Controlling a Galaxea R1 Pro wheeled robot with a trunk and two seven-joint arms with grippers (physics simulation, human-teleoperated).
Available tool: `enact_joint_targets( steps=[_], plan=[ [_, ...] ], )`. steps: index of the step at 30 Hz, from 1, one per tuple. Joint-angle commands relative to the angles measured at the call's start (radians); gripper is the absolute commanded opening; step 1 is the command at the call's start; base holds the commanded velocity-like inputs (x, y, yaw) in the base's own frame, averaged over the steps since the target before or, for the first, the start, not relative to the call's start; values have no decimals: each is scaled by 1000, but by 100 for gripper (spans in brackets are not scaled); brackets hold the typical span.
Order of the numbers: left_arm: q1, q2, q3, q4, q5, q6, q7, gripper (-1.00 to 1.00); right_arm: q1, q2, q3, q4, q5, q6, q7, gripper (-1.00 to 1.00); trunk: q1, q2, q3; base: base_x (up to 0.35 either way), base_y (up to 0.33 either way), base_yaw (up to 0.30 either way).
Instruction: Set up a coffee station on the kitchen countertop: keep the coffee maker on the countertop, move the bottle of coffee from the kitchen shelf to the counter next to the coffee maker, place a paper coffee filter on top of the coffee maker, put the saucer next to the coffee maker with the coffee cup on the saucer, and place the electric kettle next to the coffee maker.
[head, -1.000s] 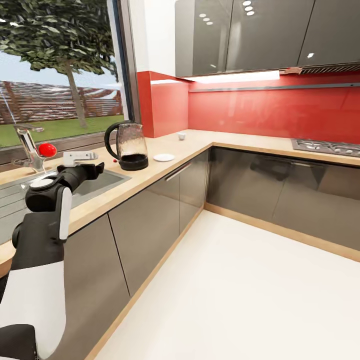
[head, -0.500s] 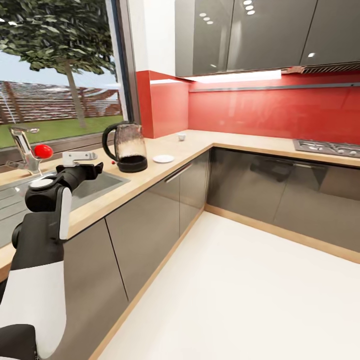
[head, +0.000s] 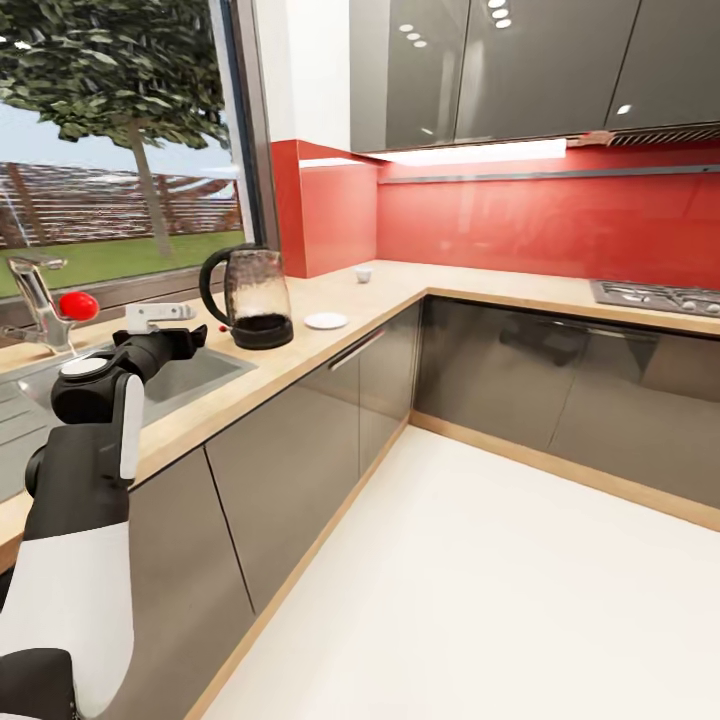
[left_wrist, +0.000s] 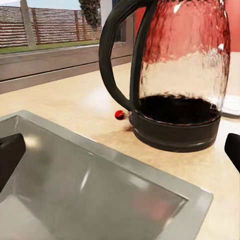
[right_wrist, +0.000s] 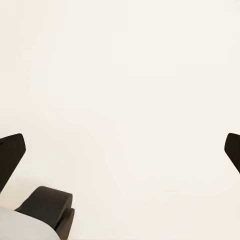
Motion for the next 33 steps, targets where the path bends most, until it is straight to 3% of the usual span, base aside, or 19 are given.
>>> enact_joint_targets(
  steps=[1,16,25,33],
  plan=[
    [-1,0,1,-1,-11,4,-10,100,-1,0,3,0,-11,-2,8,100,0,0,-1,70,0,0],
    [-1,-1,9,1,-12,5,-6,100,-1,0,3,0,-11,-2,8,100,0,0,-1,62,0,0],
    [-2,-2,9,1,-4,7,187,100,-1,0,3,0,-11,-2,8,100,0,0,-1,99,0,0],
    [-2,-2,7,-1,-3,7,205,100,-1,0,3,0,-11,-2,8,100,0,0,-1,93,0,0]
  ],
)
